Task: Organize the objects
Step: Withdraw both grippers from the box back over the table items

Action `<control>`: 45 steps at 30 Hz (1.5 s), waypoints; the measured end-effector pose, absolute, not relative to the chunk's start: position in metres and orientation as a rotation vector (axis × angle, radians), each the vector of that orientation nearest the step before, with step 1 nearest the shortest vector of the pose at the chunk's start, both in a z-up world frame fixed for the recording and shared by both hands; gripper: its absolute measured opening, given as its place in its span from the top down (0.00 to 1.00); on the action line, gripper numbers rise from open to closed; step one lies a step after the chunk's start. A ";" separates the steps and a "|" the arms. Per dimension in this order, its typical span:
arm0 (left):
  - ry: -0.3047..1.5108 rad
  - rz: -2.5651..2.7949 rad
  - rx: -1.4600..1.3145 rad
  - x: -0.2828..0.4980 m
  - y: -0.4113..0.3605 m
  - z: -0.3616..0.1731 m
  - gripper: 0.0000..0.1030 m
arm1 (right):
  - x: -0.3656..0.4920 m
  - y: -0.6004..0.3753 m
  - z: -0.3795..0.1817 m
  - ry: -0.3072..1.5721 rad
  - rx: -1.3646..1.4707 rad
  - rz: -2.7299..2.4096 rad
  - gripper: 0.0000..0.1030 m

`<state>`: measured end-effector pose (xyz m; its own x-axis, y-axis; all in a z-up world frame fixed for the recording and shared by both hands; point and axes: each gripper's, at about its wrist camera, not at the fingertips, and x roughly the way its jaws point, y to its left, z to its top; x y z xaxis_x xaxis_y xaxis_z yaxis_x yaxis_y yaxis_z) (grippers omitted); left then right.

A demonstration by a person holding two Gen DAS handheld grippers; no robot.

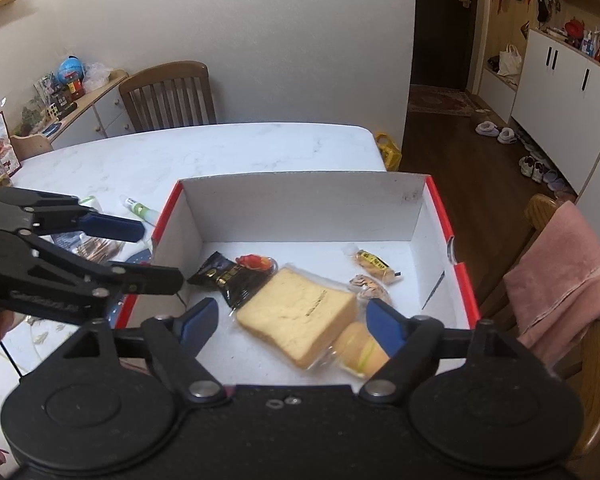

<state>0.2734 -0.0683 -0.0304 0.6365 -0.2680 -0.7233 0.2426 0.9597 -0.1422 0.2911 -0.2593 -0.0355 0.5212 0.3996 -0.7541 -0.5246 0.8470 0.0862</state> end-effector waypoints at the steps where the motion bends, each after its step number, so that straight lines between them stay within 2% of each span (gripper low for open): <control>1: 0.829 -0.294 -0.038 0.269 -0.065 -0.029 0.28 | 0.288 -0.257 -0.035 0.858 -0.158 0.555 0.17; 4: 0.827 -0.291 -0.063 0.257 -0.055 -0.028 0.28 | 0.280 -0.252 -0.034 0.861 -0.132 0.557 0.13; 6: 0.824 -0.291 -0.078 0.247 -0.047 -0.027 0.23 | 0.273 -0.248 -0.032 0.855 -0.107 0.561 0.09; 8: 0.819 -0.293 -0.087 0.238 -0.038 -0.027 0.20 | 0.265 -0.243 -0.029 0.845 -0.094 0.561 0.02; 19: 0.819 -0.253 -0.161 0.198 0.022 -0.032 0.16 | 0.227 -0.197 -0.025 0.829 -0.053 0.586 0.01; 21: 0.819 -0.237 -0.165 0.190 0.034 -0.033 0.14 | 0.221 -0.187 -0.028 0.839 -0.055 0.592 0.01; 23: 0.821 -0.207 -0.160 0.184 0.045 -0.036 0.05 | 0.217 -0.177 -0.031 0.848 -0.065 0.597 0.01; 25: 0.817 -0.189 -0.170 0.176 0.058 -0.039 0.03 | 0.213 -0.167 -0.034 0.857 -0.072 0.607 0.01; 40: 0.811 -0.076 -0.196 0.140 0.139 -0.075 0.02 | 0.203 -0.091 -0.055 0.915 -0.124 0.646 0.01; 45: 0.799 -0.067 -0.131 0.136 0.152 -0.087 0.02 | 0.207 -0.069 -0.065 0.921 -0.141 0.649 0.01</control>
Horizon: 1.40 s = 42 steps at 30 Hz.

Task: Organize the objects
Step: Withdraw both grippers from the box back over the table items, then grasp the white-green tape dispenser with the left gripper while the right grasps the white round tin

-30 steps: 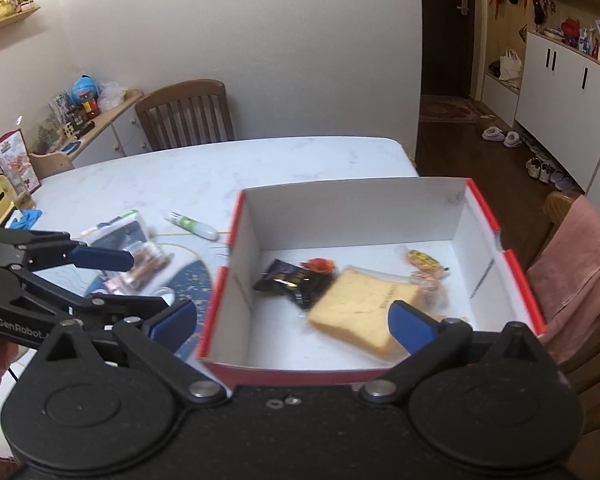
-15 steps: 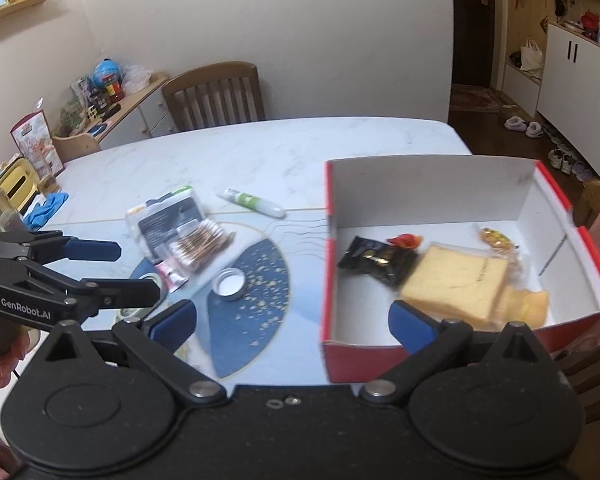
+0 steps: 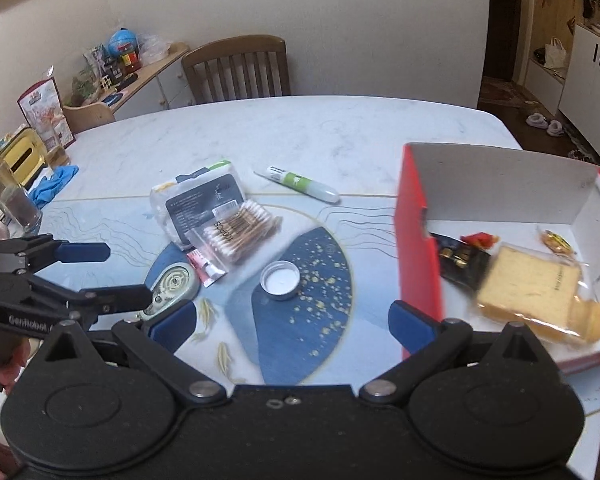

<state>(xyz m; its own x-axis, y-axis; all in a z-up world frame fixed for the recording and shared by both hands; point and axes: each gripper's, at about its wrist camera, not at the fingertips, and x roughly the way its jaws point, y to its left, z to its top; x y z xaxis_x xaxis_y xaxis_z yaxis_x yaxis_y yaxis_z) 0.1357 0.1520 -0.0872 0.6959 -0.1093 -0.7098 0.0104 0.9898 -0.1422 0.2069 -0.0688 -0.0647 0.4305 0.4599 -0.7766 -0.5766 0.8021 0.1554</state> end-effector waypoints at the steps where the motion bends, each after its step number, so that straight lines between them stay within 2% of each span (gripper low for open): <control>1: 0.797 -0.069 -0.118 0.136 0.153 -0.090 0.02 | 0.209 -0.064 -0.068 0.926 -0.147 0.645 0.01; 10: 0.851 -0.045 -0.077 0.144 0.162 -0.124 0.02 | 0.227 -0.031 -0.099 0.980 -0.199 0.645 0.02; 14: 0.870 -0.041 -0.066 0.150 0.162 -0.137 0.02 | 0.233 -0.016 -0.114 1.008 -0.241 0.662 0.08; 19: 0.879 -0.032 -0.064 0.155 0.161 -0.147 0.02 | 0.244 -0.003 -0.128 1.021 -0.267 0.652 0.09; 36: 0.839 0.033 -0.008 0.164 0.150 -0.152 0.04 | 0.257 0.012 -0.155 1.036 -0.311 0.643 0.24; 42: 0.849 0.015 -0.029 0.166 0.146 -0.151 0.17 | 0.258 0.015 -0.156 1.032 -0.311 0.652 0.37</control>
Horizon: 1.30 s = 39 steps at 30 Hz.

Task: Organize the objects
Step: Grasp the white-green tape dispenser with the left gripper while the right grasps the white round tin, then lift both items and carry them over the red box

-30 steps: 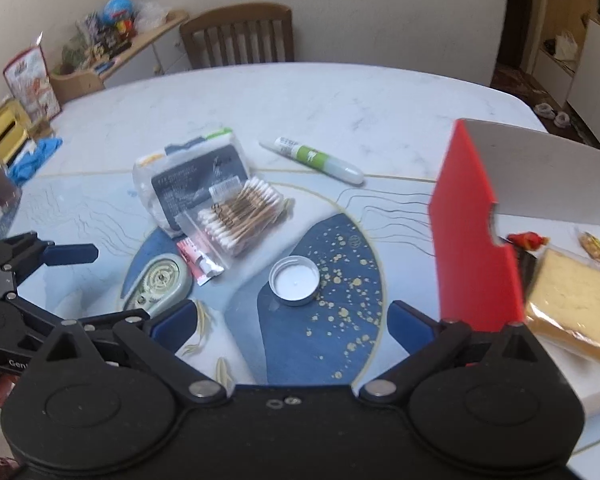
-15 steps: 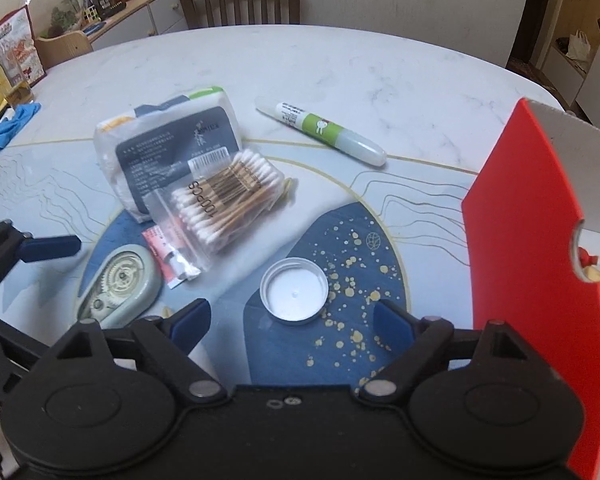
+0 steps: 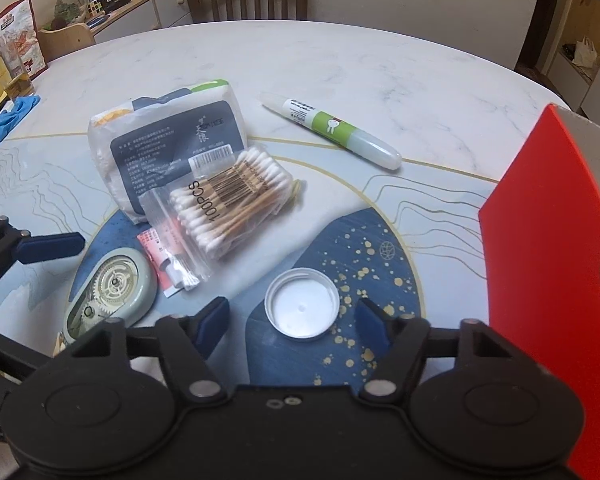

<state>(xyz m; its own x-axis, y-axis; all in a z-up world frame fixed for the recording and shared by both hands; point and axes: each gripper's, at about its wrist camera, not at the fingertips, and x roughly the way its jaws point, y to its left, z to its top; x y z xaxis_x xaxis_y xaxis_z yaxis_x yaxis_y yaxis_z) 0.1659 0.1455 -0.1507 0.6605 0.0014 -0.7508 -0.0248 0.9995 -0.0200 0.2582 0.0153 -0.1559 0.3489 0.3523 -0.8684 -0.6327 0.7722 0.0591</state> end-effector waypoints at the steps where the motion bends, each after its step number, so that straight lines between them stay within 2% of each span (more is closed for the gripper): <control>1: 0.856 0.011 -0.034 0.166 0.145 -0.151 0.22 | 0.258 0.015 -0.156 1.028 -0.309 0.653 0.39; 2: 0.865 0.009 -0.038 0.167 0.145 -0.152 0.28 | 0.258 0.015 -0.156 1.026 -0.307 0.655 0.39; 4: 0.873 0.014 -0.032 0.168 0.144 -0.153 0.34 | 0.258 0.014 -0.156 1.021 -0.307 0.656 0.43; 7: 0.880 0.031 -0.011 0.167 0.141 -0.153 0.36 | 0.259 0.014 -0.156 1.018 -0.301 0.643 0.49; 11: 0.886 0.040 -0.010 0.166 0.138 -0.151 0.46 | 0.258 0.011 -0.155 1.013 -0.284 0.626 0.60; 13: 0.891 0.045 -0.012 0.167 0.137 -0.150 0.50 | 0.257 0.010 -0.154 1.008 -0.288 0.625 0.63; 27: 0.908 0.087 -0.075 0.159 0.132 -0.144 0.50 | 0.235 -0.018 -0.125 0.975 -0.266 0.660 0.63; 39: 0.883 0.067 -0.149 0.136 0.112 -0.113 0.50 | 0.211 -0.070 -0.077 0.933 -0.223 0.743 0.63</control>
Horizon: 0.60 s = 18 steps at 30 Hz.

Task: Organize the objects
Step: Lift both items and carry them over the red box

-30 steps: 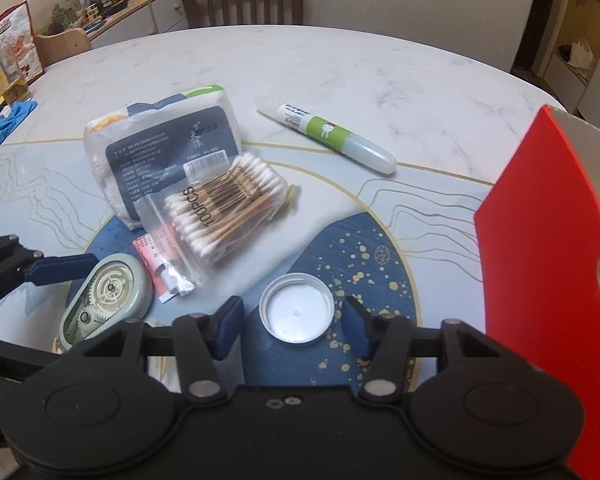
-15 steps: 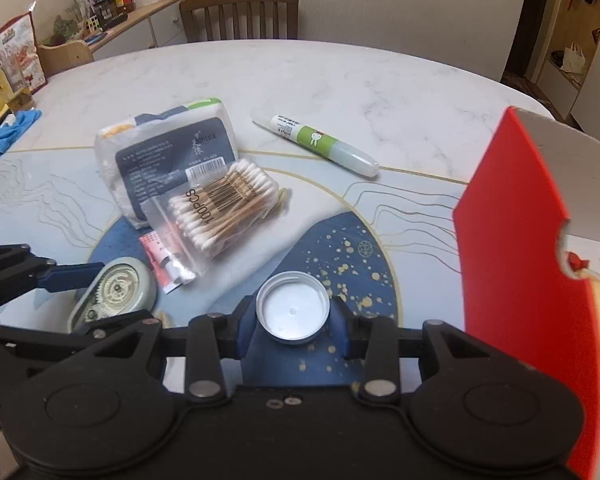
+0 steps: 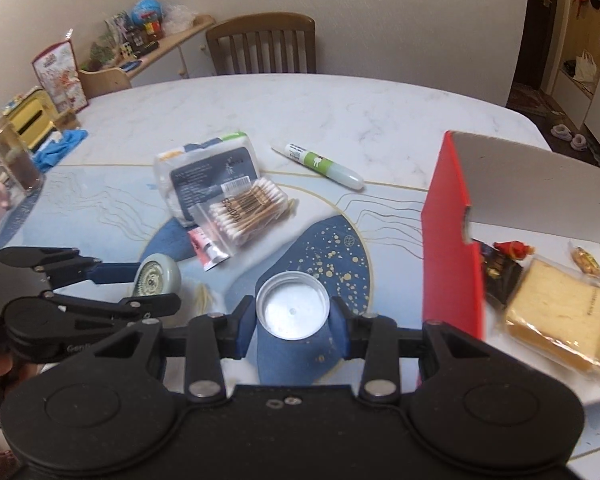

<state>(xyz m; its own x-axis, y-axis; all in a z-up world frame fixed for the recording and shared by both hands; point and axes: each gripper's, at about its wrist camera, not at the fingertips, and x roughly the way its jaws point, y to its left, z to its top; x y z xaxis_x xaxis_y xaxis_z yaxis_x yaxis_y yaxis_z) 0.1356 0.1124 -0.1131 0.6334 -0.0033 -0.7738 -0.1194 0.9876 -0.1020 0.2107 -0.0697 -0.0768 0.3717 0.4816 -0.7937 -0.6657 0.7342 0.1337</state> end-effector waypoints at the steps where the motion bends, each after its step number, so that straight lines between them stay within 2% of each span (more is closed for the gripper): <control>1: 0.881 0.063 -0.152 0.134 0.109 -0.110 0.50 | 0.209 -0.074 -0.073 0.929 -0.223 0.749 0.63; 18: 0.806 0.000 -0.130 0.137 0.045 -0.064 0.51 | 0.222 -0.172 -0.030 0.817 -0.172 0.686 0.63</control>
